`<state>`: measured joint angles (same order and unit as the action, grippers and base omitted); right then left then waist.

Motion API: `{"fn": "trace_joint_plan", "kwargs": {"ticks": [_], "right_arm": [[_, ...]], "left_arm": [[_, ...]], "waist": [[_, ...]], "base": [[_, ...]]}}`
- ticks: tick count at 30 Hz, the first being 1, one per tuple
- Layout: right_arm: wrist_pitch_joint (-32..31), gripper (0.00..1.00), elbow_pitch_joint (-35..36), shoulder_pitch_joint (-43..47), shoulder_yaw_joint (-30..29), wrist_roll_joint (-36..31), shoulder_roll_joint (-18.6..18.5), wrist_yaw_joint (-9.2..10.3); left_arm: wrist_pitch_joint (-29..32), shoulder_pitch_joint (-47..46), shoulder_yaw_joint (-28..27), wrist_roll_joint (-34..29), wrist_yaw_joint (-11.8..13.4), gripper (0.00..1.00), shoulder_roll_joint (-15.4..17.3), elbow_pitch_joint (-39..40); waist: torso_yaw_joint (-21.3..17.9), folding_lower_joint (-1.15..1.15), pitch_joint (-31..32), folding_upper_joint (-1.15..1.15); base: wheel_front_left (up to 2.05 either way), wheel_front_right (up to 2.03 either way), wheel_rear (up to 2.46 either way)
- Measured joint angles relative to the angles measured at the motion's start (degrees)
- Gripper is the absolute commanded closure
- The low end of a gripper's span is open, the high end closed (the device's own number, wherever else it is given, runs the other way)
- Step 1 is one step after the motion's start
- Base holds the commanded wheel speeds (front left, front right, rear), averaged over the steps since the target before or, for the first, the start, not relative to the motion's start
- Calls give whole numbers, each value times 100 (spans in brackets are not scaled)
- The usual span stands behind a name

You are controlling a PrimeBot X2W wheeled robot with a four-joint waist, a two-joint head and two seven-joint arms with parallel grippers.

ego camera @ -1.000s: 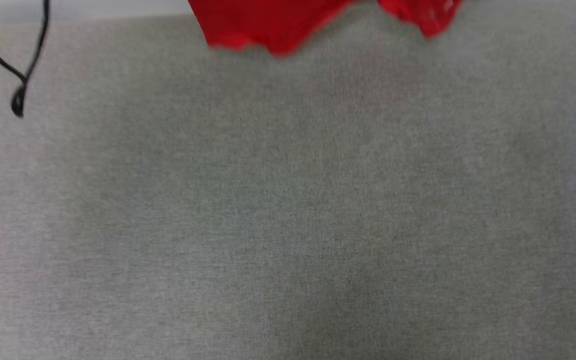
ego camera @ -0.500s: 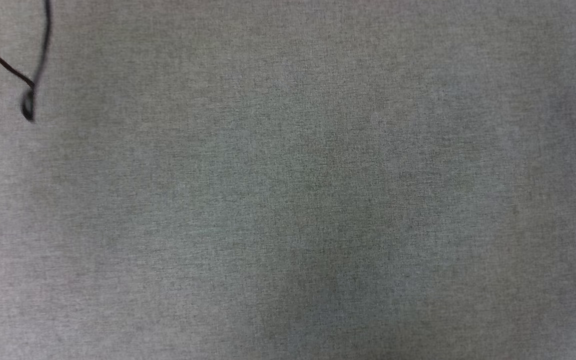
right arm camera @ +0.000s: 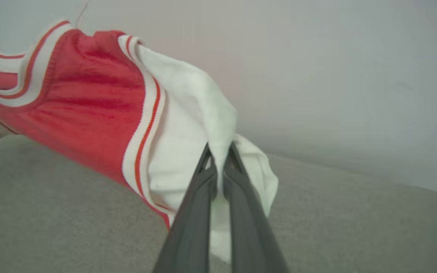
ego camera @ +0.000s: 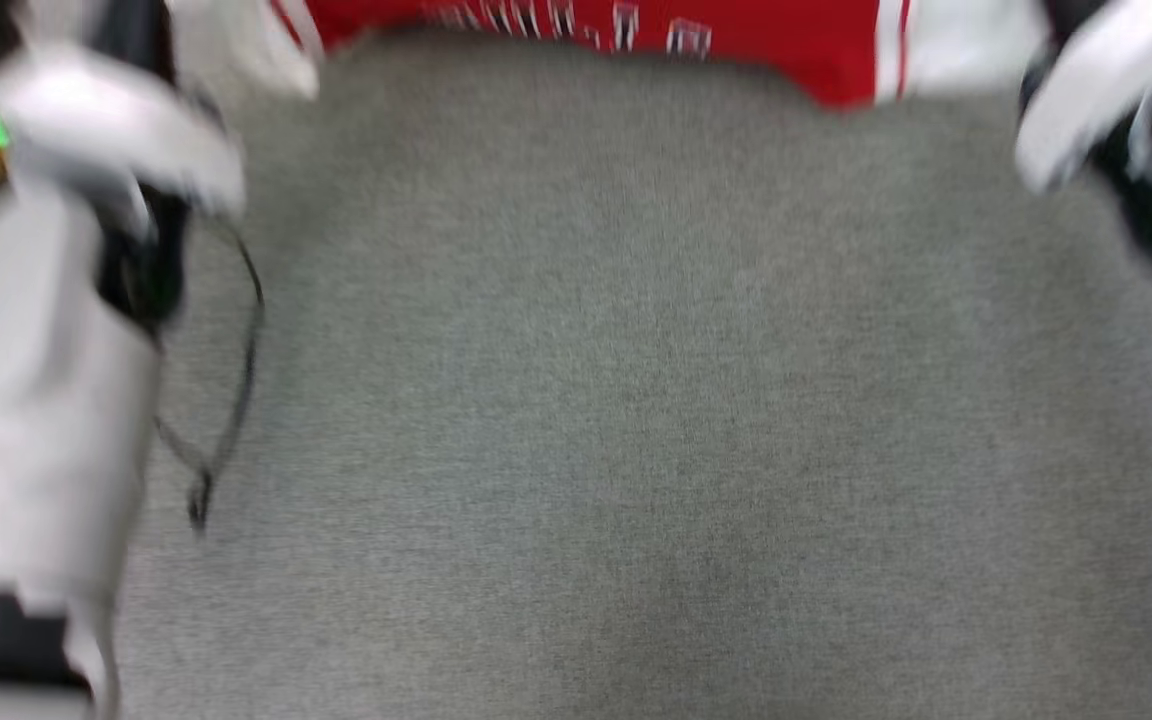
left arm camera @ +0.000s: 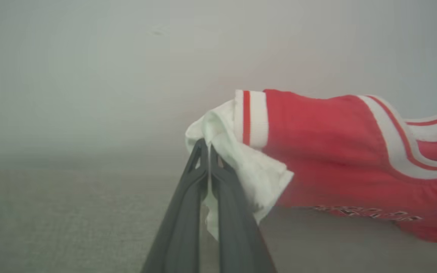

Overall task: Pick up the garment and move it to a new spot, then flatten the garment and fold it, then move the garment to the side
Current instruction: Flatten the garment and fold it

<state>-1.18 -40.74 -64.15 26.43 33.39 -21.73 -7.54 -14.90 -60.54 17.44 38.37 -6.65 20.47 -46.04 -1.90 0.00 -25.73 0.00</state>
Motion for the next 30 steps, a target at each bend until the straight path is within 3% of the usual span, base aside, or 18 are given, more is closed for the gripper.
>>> {"fn": "trace_joint_plan", "kwargs": {"ticks": [8, 13, 23, 30], "right_arm": [[113, 100, 793, 2042, 152, 504, -357, 0], [-52, 100, 1311, 3383, 10, 609, -431, 0], [-673, 100, 2391, 6017, -756, 485, -205, 0], [-1378, 100, 3218, 7433, -1463, -26, 32, 0]], "left_arm": [[0, 2284, -388, -186, 23, 100, -104, 1009], [0, 3628, -327, -385, 196, 100, -74, 1530], [555, 5945, -57, -487, 845, 100, 163, 2913], [972, 7188, -62, -422, 1413, 100, 282, 4033]], "waist": [[91, 0, 838, 0], [121, -1, 1358, 0], [146, -2, 2245, 0], [174, -3, 2581, 0]], "base": [[0, 0, 0], [0, 0, 0], [0, 0, 0], [0, 0, 0]]}}
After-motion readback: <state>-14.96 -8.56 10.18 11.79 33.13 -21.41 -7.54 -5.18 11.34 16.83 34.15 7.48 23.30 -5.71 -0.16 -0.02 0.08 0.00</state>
